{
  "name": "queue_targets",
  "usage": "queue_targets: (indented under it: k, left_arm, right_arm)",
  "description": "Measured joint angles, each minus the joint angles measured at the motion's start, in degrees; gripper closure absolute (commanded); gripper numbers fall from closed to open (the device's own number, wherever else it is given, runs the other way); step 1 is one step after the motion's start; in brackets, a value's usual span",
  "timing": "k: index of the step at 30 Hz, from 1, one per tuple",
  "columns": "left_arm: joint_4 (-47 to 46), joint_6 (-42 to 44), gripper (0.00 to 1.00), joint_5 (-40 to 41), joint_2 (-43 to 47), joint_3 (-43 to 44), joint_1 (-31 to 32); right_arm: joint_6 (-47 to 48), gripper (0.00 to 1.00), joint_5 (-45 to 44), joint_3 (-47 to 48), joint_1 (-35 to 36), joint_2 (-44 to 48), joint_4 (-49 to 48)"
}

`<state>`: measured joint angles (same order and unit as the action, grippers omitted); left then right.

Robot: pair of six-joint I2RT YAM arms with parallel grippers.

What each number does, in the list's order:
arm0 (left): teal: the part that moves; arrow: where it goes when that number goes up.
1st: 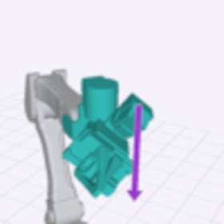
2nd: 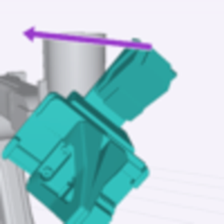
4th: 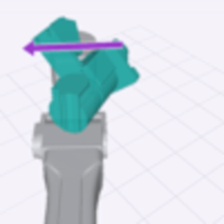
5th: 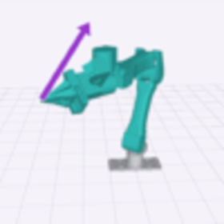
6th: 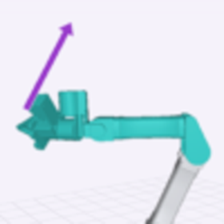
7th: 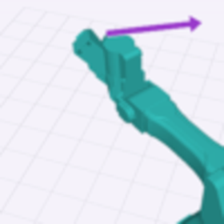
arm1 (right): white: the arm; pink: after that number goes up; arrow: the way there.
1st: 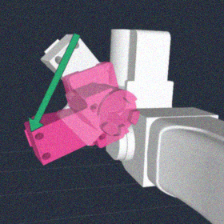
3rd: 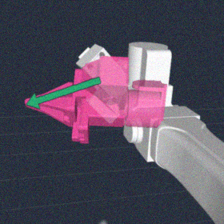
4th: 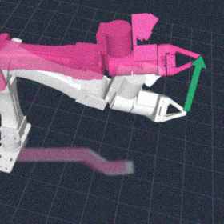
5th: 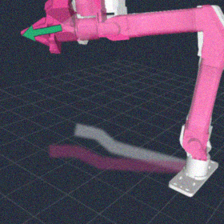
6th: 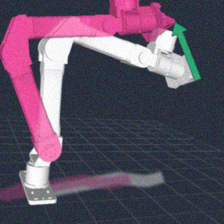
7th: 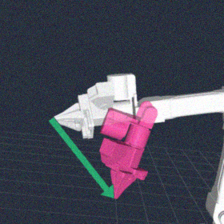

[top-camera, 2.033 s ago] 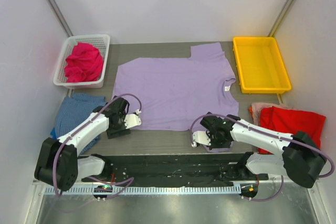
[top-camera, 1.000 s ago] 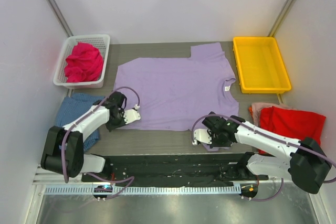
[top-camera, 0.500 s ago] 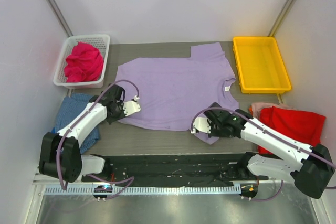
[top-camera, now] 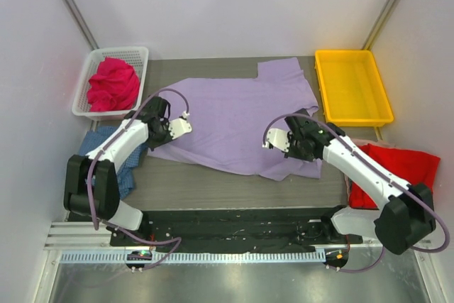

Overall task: Fold and stack the t-shirts
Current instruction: Fold the flattened tshirt in 1/3 of the way

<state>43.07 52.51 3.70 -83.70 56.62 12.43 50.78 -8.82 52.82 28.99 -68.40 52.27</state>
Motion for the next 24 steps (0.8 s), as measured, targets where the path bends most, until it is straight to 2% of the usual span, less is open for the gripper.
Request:
queue_targets:
  k: [9,24]
  left_arm:
    - [-1.3,0.2,1.00,-0.3,-7.9,5.5,-0.9]
    - [-1.2,2.0,1.00,-0.3,-11.1,7.6,-4.5]
  right_arm:
    - [3.1,0.99,2.3,7.8,-5.2,-10.7,-1.9]
    - [5.1,0.99,3.2,19.7,-9.6,-21.3,-2.7]
